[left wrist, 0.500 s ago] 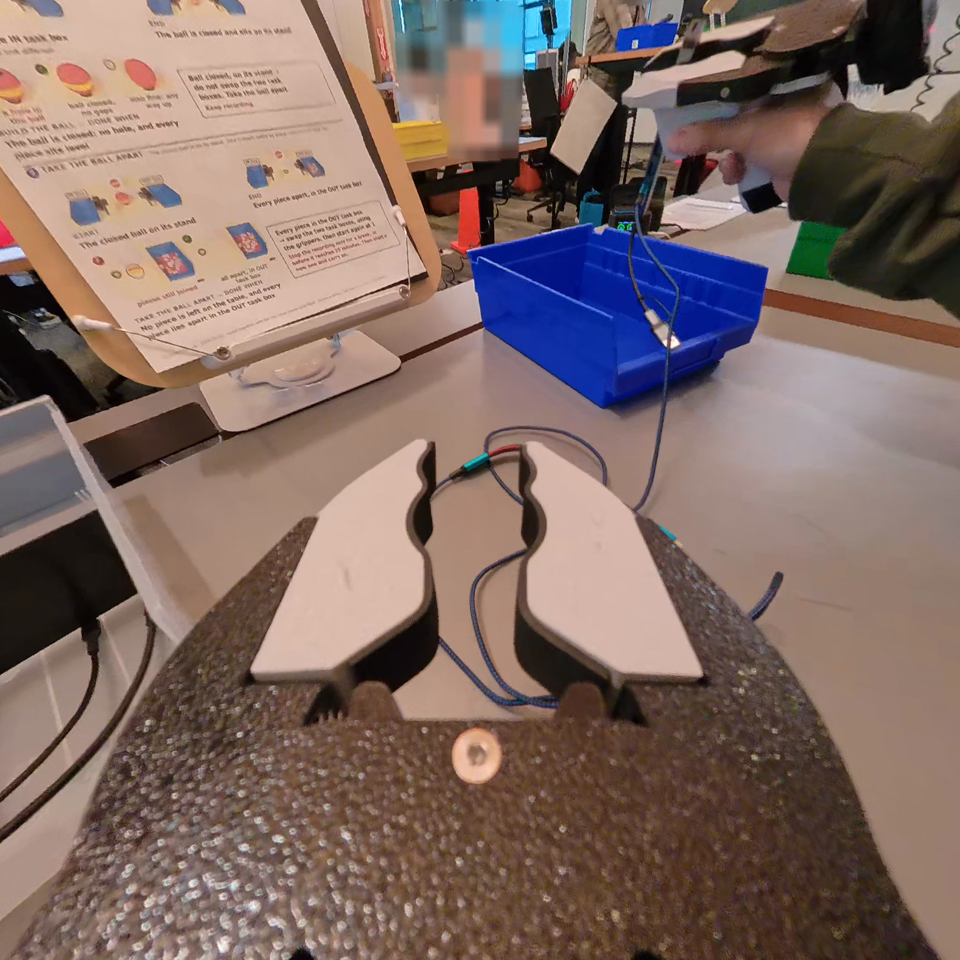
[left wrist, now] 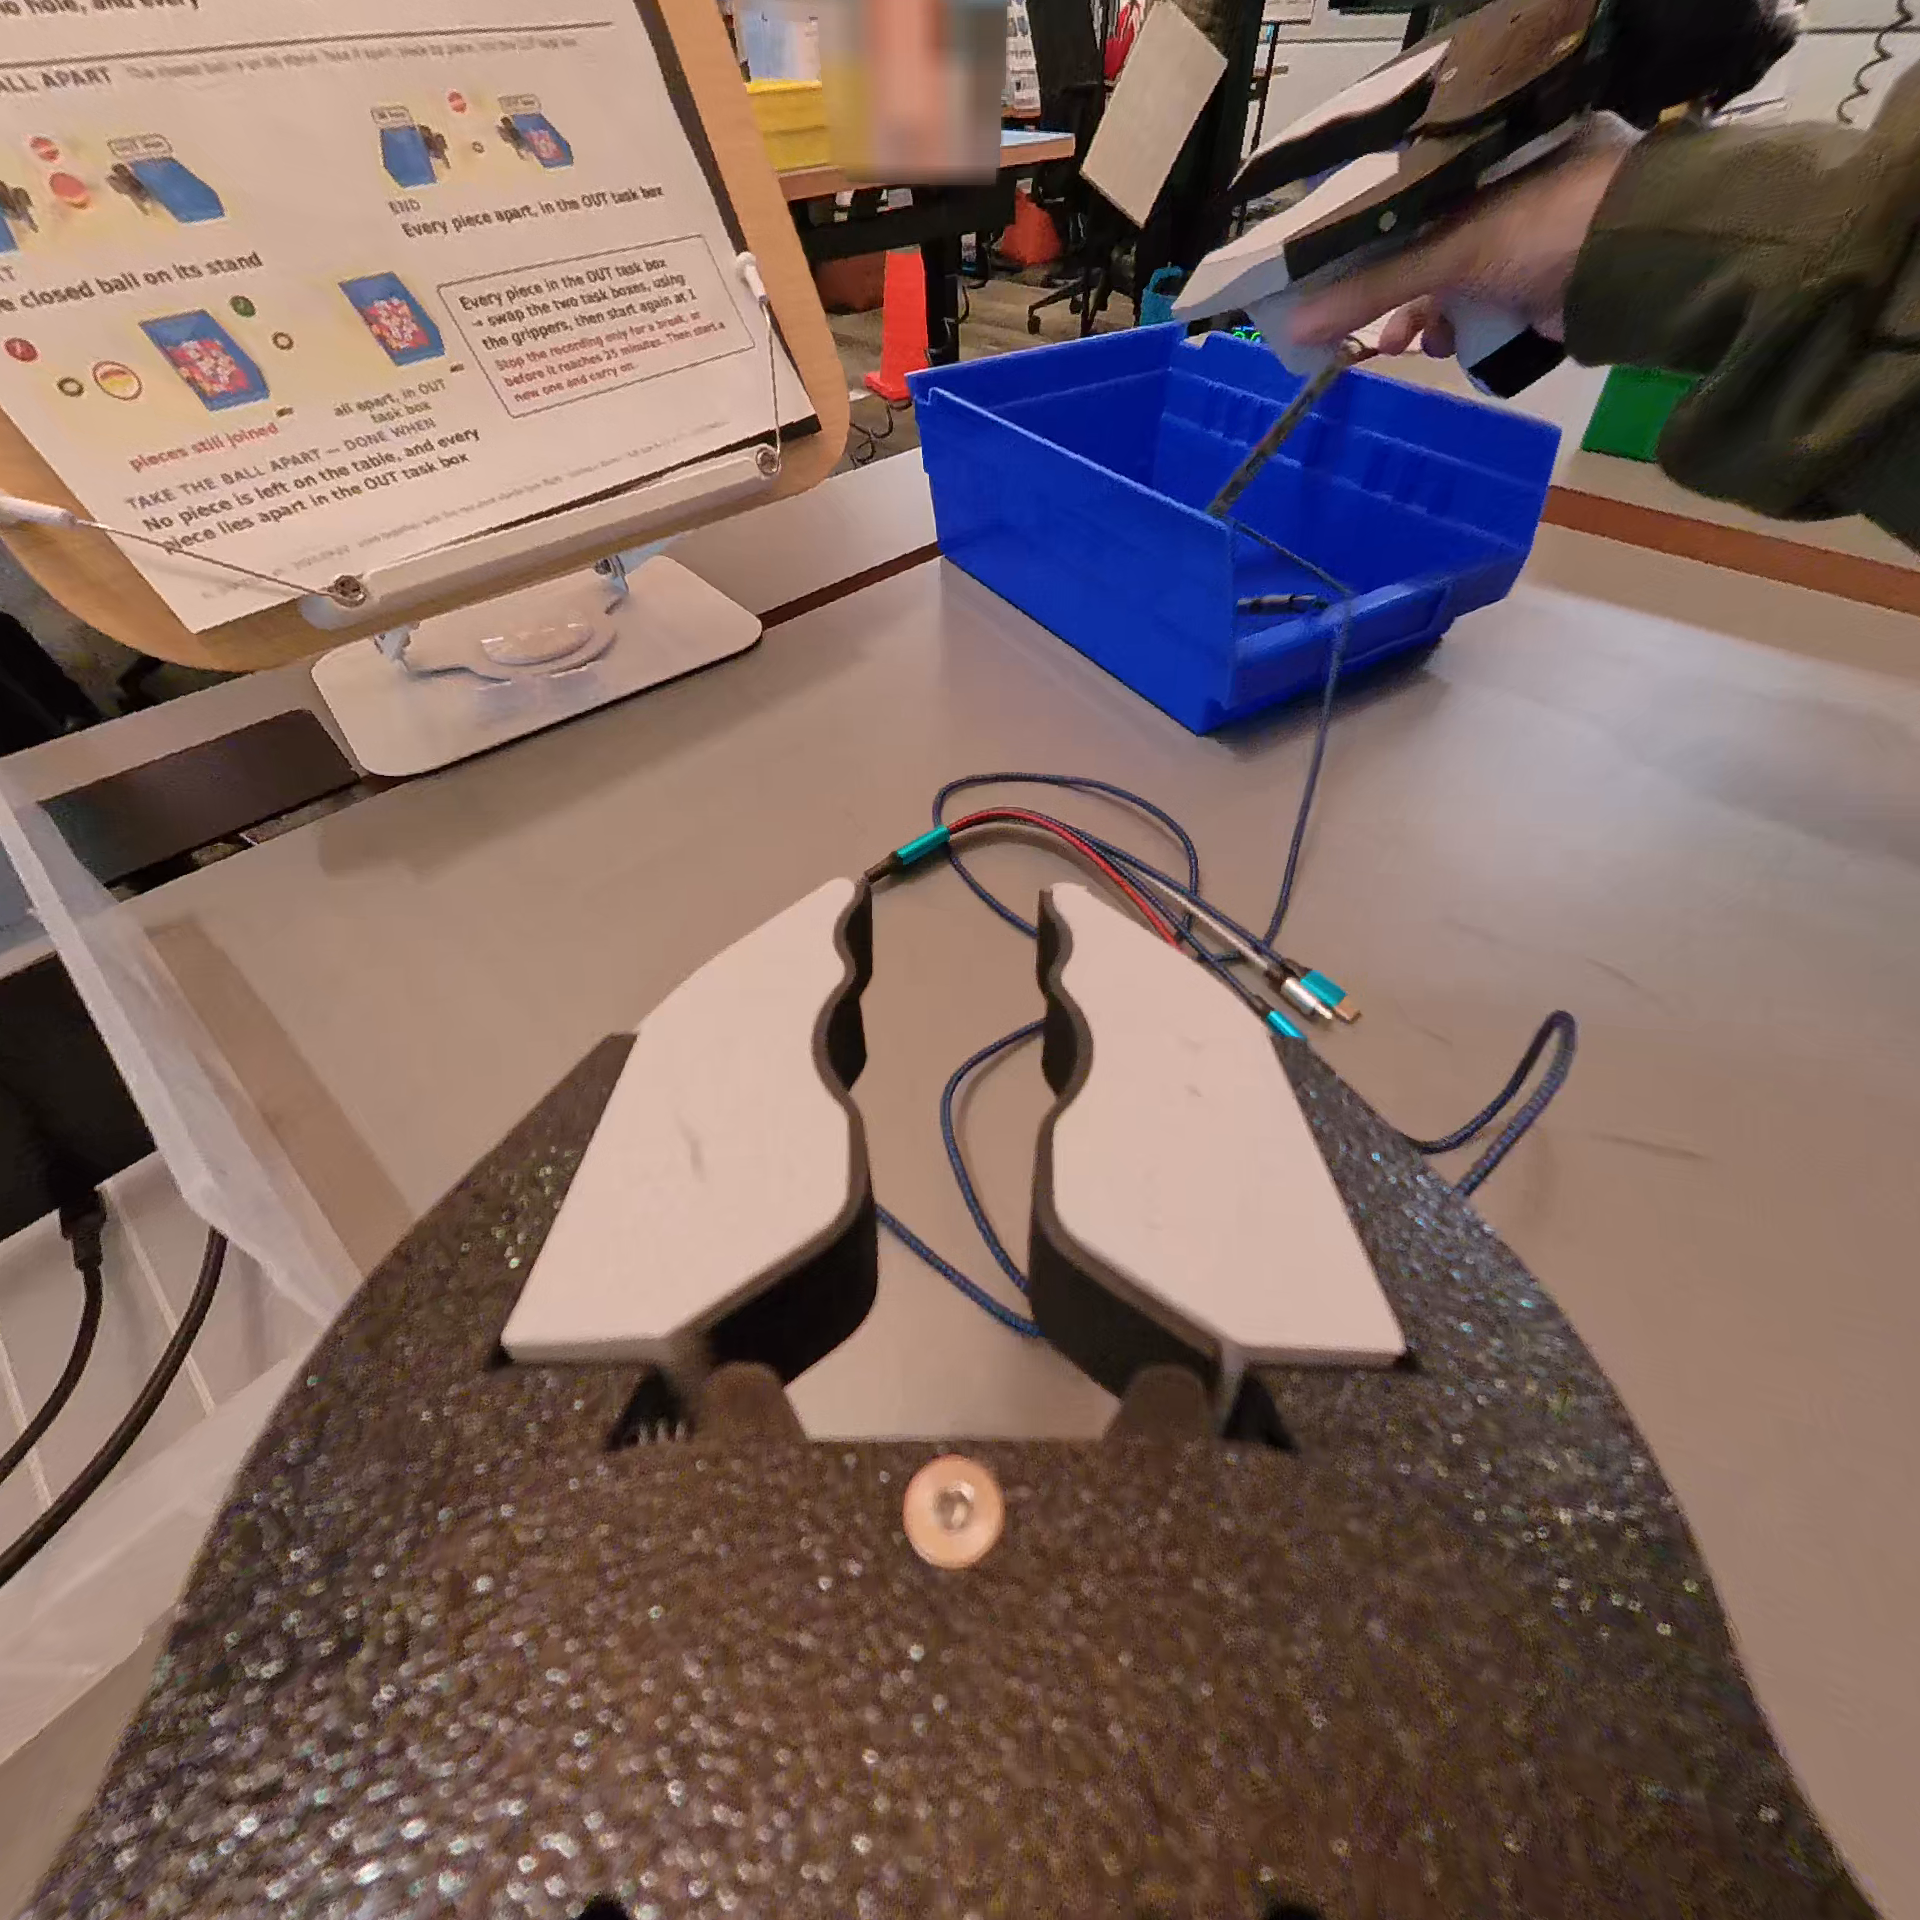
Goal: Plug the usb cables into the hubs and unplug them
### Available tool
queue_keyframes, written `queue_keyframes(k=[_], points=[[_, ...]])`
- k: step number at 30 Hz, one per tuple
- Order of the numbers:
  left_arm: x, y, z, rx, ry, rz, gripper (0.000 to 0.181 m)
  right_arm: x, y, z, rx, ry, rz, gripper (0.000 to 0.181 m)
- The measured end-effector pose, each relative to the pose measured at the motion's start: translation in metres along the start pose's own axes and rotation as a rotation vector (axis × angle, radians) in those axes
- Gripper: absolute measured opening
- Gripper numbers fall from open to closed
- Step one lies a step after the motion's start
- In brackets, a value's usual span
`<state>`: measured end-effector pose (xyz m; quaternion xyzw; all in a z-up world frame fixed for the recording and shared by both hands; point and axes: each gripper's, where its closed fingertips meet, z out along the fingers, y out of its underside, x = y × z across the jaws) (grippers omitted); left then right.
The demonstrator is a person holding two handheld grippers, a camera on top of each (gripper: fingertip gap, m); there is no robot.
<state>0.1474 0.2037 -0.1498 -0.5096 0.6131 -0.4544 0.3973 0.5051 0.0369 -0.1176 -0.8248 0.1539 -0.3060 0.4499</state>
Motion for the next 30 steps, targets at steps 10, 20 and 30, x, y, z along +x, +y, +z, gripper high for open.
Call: queue_keyframes(k=[10,20,30], points=[[-0.013,0.004,-0.004,-0.010,-0.028,-0.033,0.029,-0.197,0.004,-0.084,-0.166,-0.746,-0.233,0.084],[-0.010,0.010,-0.005,-0.056,0.004,-0.037,0.030,-0.285,0.055,-0.087,-0.135,-0.900,-1.213,0.092],[-0.011,0.009,-0.011,-0.064,0.031,-0.056,0.032,-0.308,0.103,-0.075,-0.503,-1.157,-1.355,0.091]])
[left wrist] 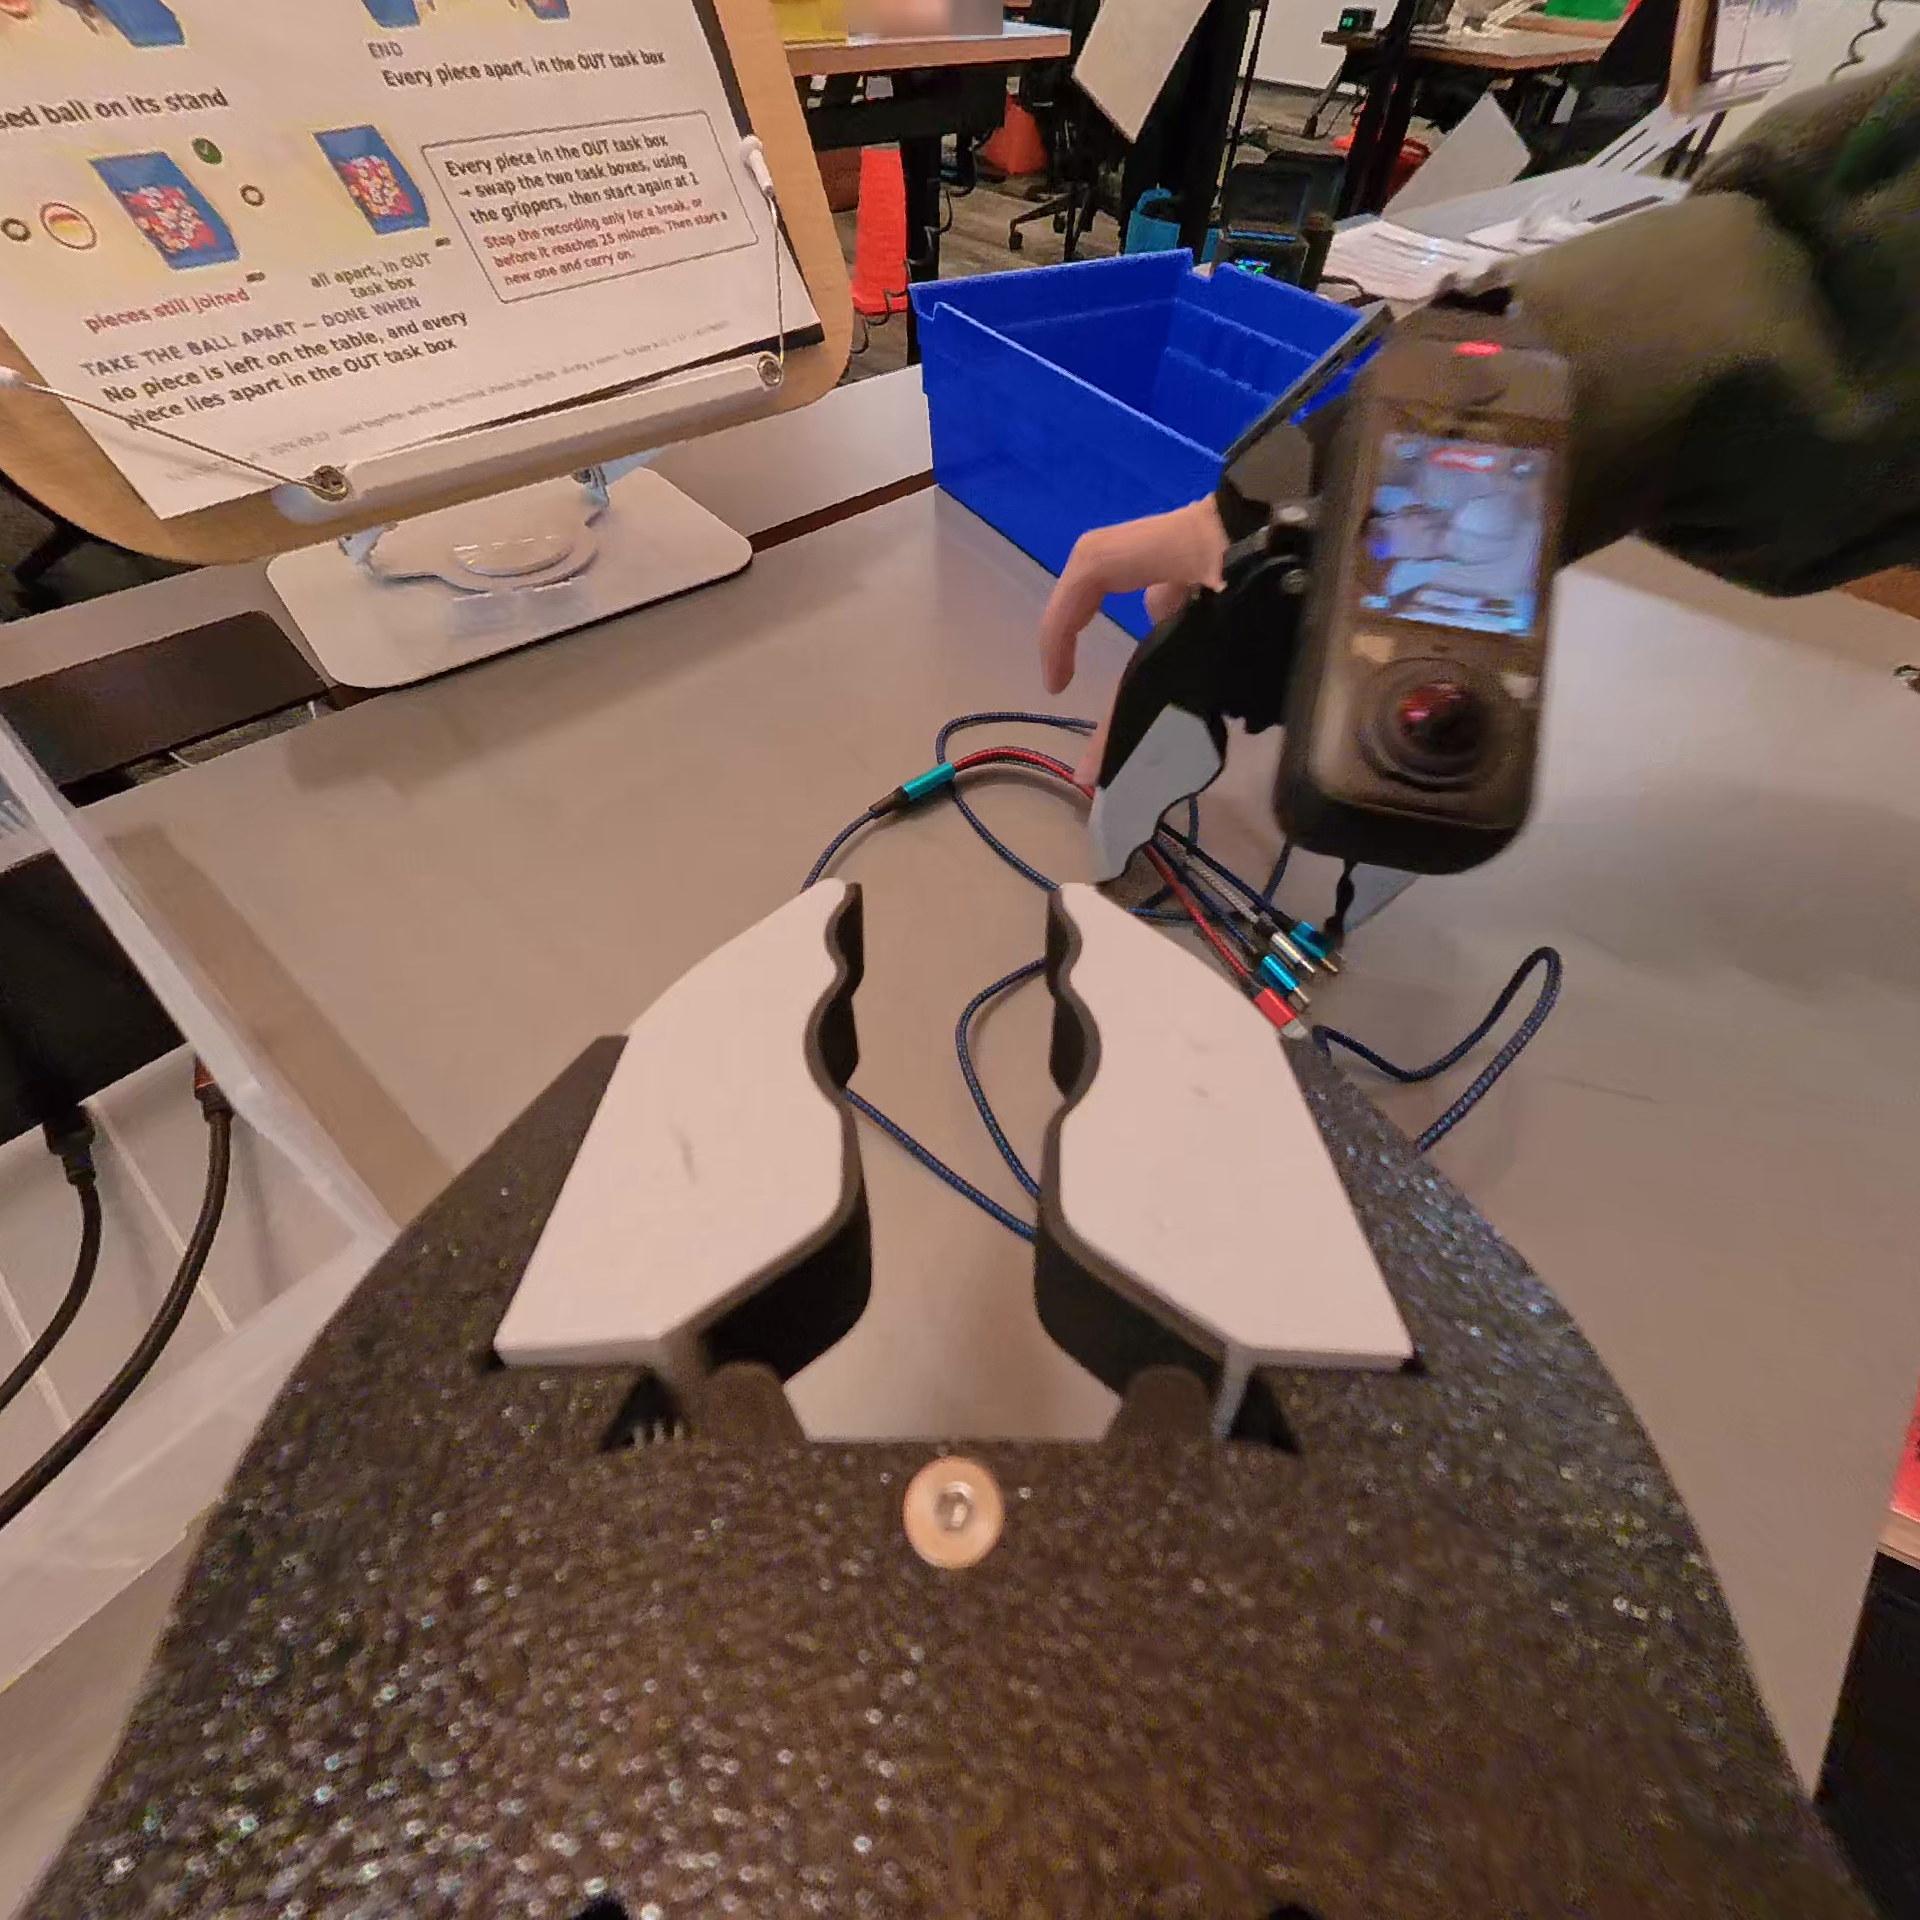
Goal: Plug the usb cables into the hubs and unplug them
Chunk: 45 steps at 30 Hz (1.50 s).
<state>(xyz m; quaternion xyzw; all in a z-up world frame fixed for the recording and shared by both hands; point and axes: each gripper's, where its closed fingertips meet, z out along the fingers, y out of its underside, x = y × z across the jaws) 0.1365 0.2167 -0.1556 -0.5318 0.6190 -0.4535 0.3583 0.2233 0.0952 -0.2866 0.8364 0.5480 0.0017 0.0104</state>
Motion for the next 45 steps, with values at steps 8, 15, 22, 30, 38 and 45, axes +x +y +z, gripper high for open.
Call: queue_keyframes(k=[8,15,22,30,38,45], points=[[-0.007,-0.004,-0.008,0.037,0.015,-0.042,0.032,0.007,-0.001,-0.005,0.132,0.002,0.187,0.029],[-0.015,-0.005,-0.012,0.061,0.024,-0.099,0.031,-0.010,0.005,-0.005,0.124,0.014,0.210,0.005],[-0.021,-0.008,-0.020,0.083,0.004,-0.096,0.029,0.012,0.021,-0.108,0.284,0.216,0.305,0.006],[-0.027,-0.008,-0.021,0.096,0.002,-0.133,0.027,0.028,0.134,-0.280,0.598,0.681,0.625,0.005],[-0.021,-0.006,-0.015,0.077,0.011,-0.112,0.027,-0.013,0.282,-0.287,0.704,0.997,1.084,0.005],[-0.017,-0.001,-0.008,0.052,0.018,-0.112,0.027,-0.018,0.276,-0.227,0.675,0.863,1.101,0.005]])
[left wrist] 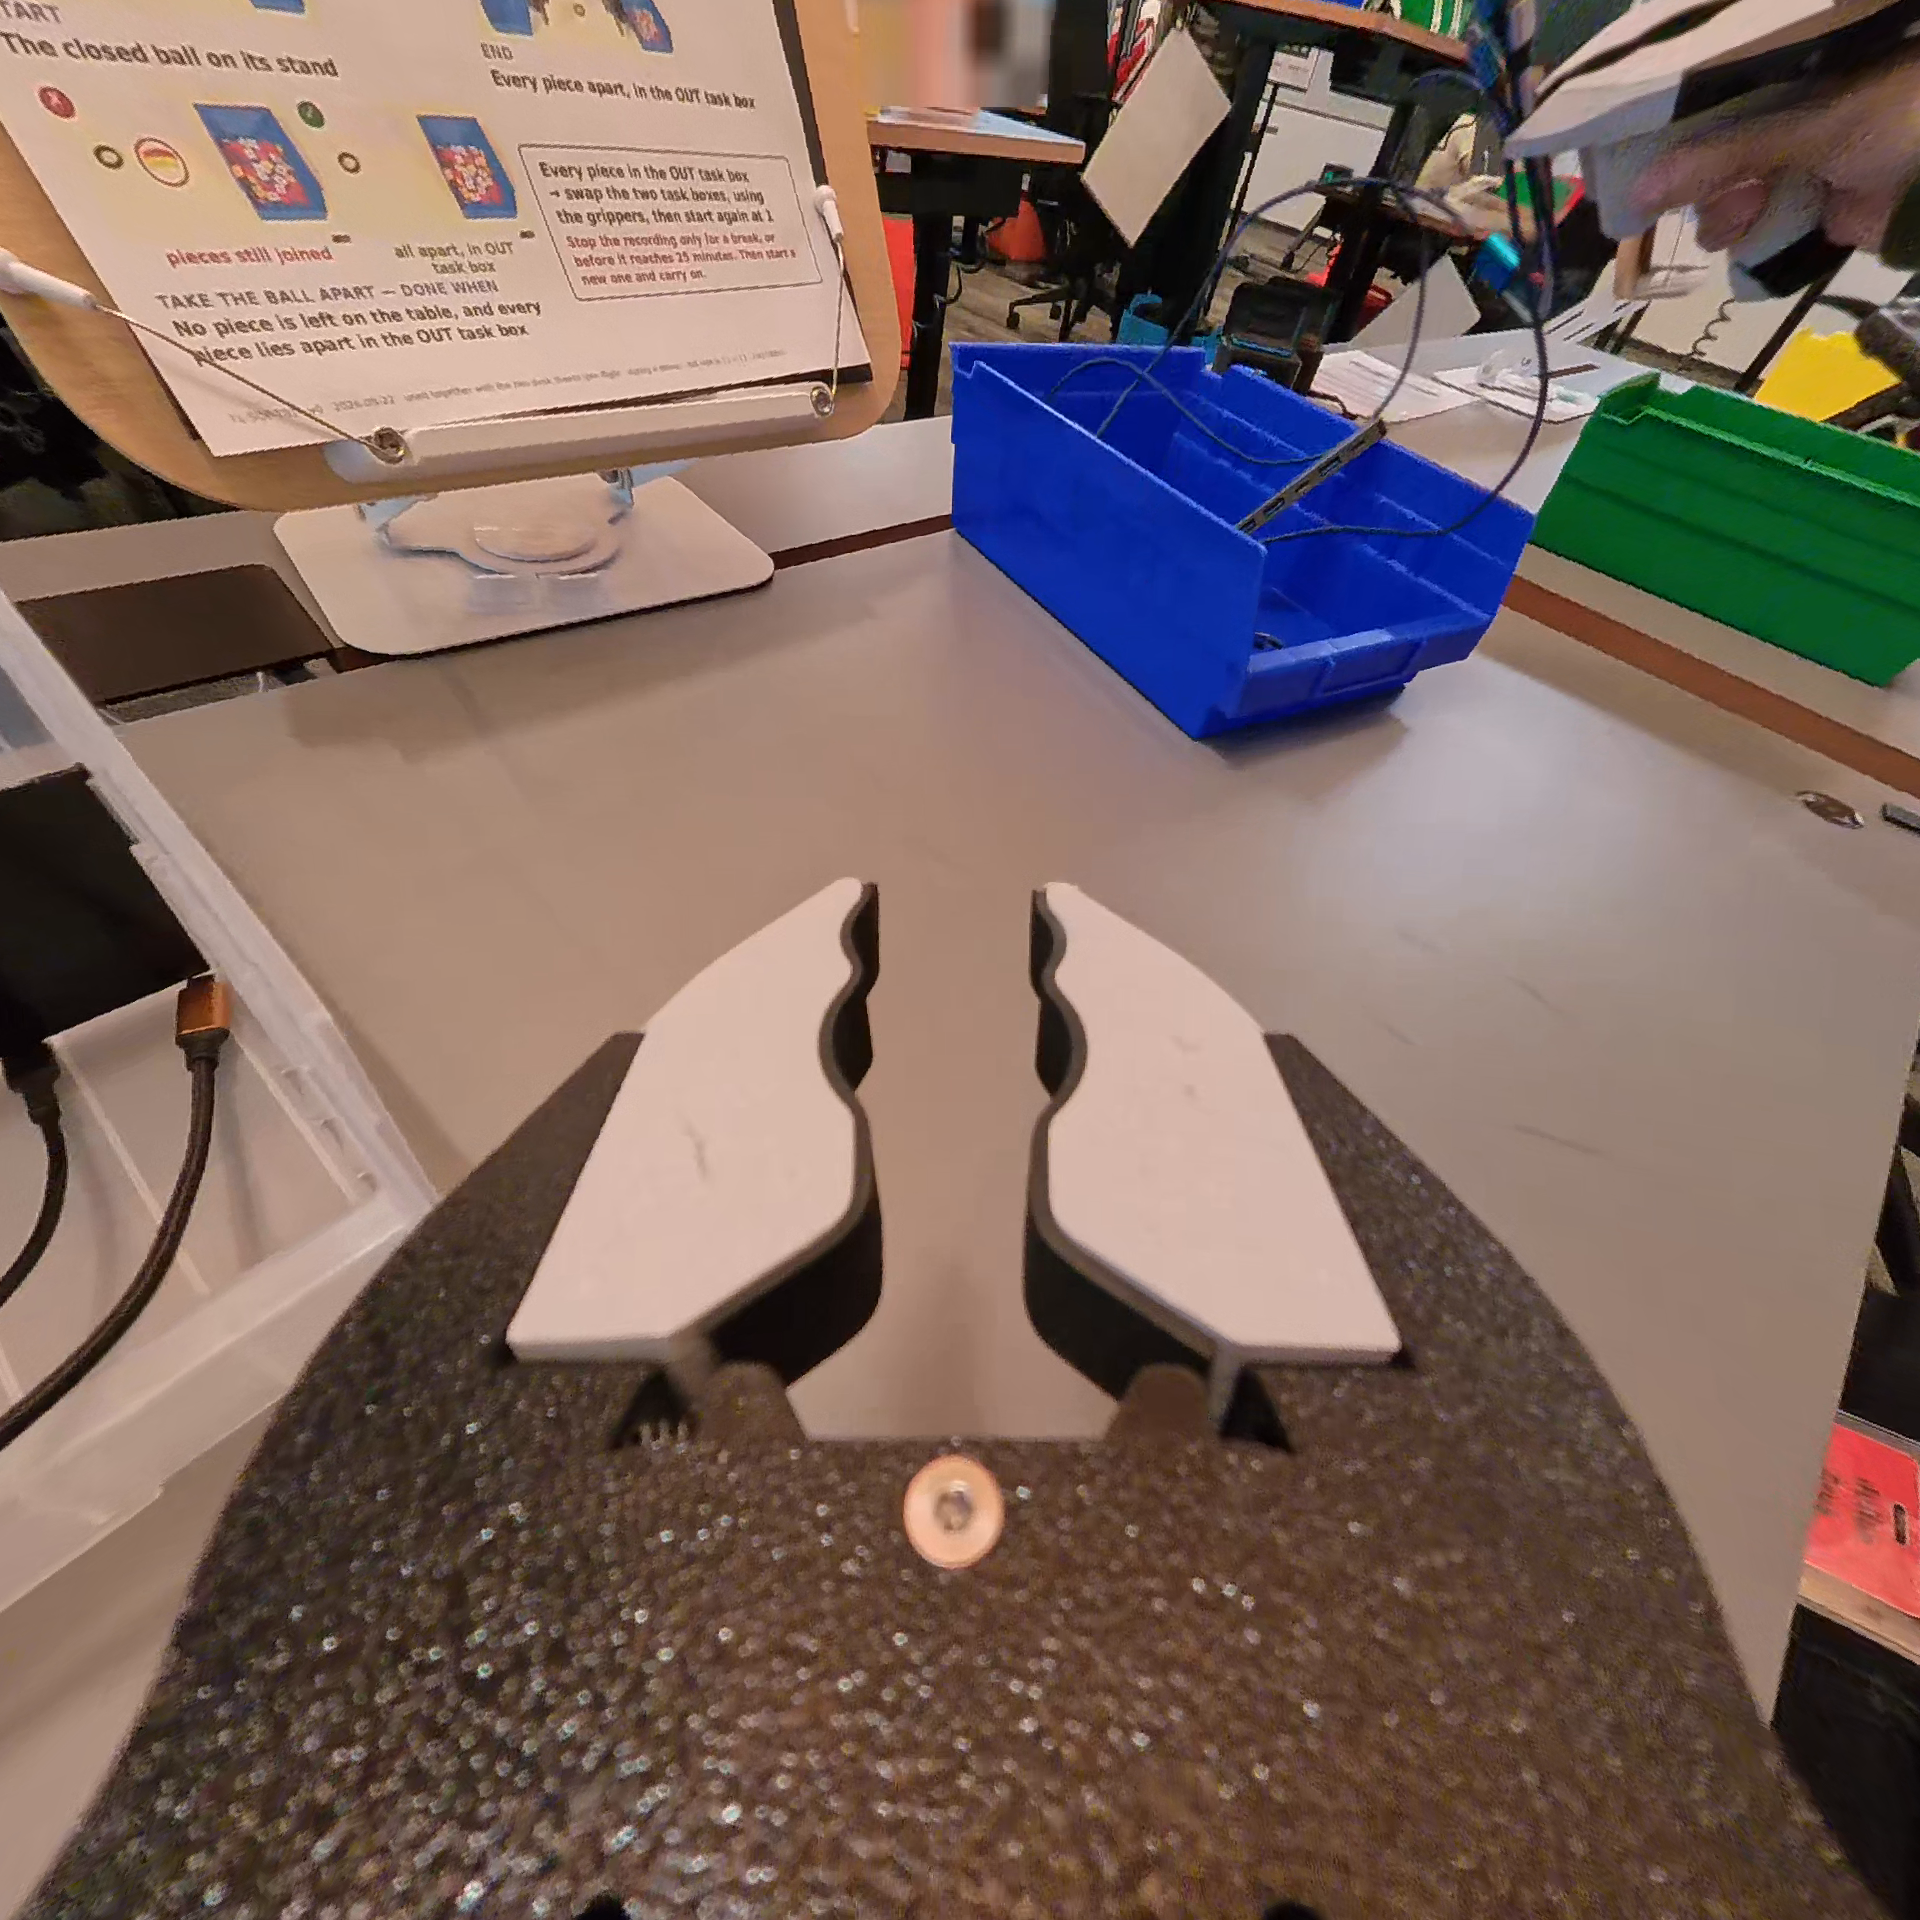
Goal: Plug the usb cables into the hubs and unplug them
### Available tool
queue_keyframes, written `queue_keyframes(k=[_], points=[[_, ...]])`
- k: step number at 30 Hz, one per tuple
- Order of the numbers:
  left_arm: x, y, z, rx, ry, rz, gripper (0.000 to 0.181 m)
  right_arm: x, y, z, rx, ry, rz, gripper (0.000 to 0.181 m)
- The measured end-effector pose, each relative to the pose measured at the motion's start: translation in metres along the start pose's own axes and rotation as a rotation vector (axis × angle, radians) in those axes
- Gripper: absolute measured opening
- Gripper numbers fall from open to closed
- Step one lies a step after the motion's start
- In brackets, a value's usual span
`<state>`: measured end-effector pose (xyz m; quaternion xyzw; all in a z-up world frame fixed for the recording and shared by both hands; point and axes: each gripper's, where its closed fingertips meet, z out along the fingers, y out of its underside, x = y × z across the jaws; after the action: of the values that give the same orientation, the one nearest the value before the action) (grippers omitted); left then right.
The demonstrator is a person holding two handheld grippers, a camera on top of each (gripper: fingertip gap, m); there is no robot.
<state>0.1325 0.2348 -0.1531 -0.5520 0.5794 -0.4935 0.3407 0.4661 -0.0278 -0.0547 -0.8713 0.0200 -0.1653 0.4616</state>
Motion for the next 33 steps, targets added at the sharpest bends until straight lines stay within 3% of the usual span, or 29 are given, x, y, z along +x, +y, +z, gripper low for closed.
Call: queue_keyframes(k=[5,8,11,15,19,22,24,28,33], points=[[0.004,0.005,0.006,-0.026,0.001,0.016,0.027,-0.013,-0.003,0.031,-0.038,-0.042,0.008,0.005],[0.005,0.008,0.008,-0.036,0.004,0.021,0.027,-0.033,-0.026,0.045,0.090,-0.155,0.057,0.005],[0.006,0.010,0.009,-0.042,0.005,0.021,0.027,-0.034,-0.030,0.061,0.098,-0.162,0.132,0.005],[0.006,0.012,0.011,-0.049,0.011,0.013,0.027,-0.021,0.030,0.094,-0.183,-0.047,0.212,0.005],[0.008,0.011,0.011,-0.048,0.015,0.020,0.026,-0.043,0.083,0.110,-0.430,-0.081,0.150,0.006],[0.009,0.012,0.012,-0.050,0.020,0.018,0.026,-0.047,0.091,0.107,-0.499,-0.074,0.089,0.033],[0.008,0.012,0.011,-0.052,0.020,0.019,0.027,-0.032,0.081,0.096,-0.495,0.000,0.056,0.042],[0.006,0.010,0.010,-0.042,0.018,0.012,0.026,-0.003,0.056,0.066,-0.435,0.120,0.081,0.045],[0.004,0.012,0.010,-0.048,0.016,0.004,0.027,-0.016,0.041,0.053,-0.366,0.212,0.100,0.045]])
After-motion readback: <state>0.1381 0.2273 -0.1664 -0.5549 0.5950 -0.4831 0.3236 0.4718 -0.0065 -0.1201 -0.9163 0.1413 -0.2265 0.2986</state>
